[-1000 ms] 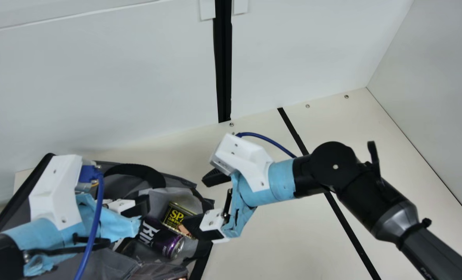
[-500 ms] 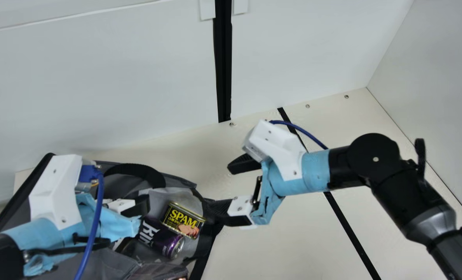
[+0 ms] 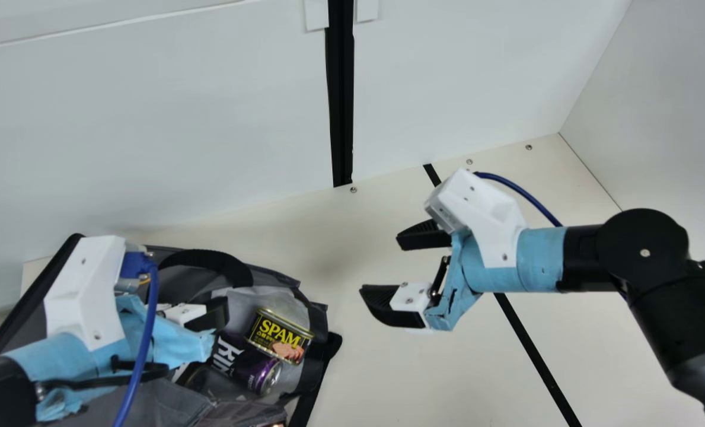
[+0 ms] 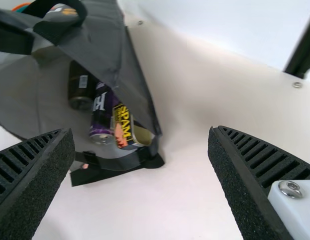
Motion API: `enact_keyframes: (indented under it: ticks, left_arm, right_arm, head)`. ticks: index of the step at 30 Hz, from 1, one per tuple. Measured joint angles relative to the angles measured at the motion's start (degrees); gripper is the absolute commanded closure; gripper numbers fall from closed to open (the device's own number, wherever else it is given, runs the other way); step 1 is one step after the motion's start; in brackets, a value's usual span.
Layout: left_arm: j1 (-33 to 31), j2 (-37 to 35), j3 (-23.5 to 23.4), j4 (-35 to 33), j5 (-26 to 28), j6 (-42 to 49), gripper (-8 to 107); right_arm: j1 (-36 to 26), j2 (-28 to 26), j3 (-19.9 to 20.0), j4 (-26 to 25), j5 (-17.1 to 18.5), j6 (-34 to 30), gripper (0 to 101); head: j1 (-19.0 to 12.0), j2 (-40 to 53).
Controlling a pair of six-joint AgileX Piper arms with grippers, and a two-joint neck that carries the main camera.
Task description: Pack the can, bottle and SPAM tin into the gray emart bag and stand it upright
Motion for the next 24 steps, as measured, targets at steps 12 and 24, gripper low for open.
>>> enact_keyframes:
  ticks: [12,24]
  left_arm:
    - [0.0,0.0,0.0,0.0,0.0,0.0,107]
    - [0.0,0.0,0.0,0.0,0.0,0.0,107]
  right_arm:
    - [-3.4,-4.4,0.2,-6.6,-4.2,6.3,6]
    - [-6.2,-8.5,-0.1,-16.1,-8.1,14.3,6]
  head:
    - [0.0,-0.1]
    - [0.0,-0.1]
